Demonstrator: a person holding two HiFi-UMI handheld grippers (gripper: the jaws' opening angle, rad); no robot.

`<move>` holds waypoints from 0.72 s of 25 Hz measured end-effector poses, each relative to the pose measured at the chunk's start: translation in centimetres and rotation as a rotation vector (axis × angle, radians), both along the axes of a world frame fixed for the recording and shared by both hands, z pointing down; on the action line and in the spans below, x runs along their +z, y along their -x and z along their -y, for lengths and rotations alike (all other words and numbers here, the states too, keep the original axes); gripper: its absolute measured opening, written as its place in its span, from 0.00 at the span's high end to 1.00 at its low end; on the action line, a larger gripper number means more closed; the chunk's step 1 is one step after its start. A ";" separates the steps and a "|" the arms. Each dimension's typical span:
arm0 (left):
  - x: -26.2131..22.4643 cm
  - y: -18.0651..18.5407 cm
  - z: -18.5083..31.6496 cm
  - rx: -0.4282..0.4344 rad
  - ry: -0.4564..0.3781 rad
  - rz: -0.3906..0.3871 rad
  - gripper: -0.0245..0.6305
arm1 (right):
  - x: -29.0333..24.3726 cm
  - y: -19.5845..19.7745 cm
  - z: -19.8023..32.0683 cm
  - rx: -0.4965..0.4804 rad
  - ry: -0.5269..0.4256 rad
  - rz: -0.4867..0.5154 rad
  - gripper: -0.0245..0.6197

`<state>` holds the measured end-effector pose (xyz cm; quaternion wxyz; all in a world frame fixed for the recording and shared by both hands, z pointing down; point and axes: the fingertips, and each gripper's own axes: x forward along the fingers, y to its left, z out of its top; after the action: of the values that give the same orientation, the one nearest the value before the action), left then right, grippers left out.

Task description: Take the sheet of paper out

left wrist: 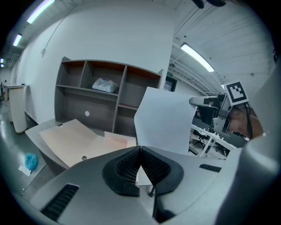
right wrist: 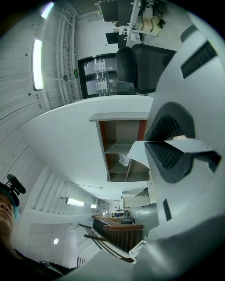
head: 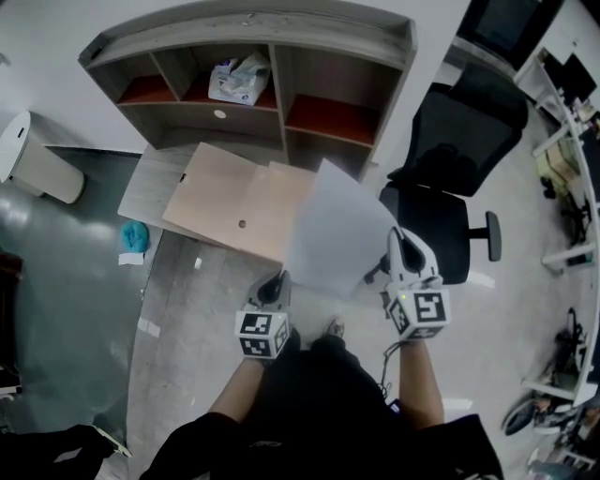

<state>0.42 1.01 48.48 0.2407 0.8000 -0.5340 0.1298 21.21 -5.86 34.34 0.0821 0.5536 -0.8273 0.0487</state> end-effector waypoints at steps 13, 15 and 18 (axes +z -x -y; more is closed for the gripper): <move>-0.1 0.0 0.1 0.012 -0.015 0.011 0.90 | 0.3 0.1 -0.1 0.005 0.008 0.000 0.94; -0.1 0.1 0.2 0.010 -0.016 0.012 0.90 | 0.3 0.3 0.0 0.008 0.009 0.001 0.94; 0.0 0.3 0.3 0.010 -0.012 0.014 0.90 | 0.2 0.7 0.1 -0.001 0.000 0.001 0.94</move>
<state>0.10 0.74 48.50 0.2314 0.8031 -0.5326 0.1331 20.48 -6.01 34.58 0.0816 0.5530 -0.8278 0.0491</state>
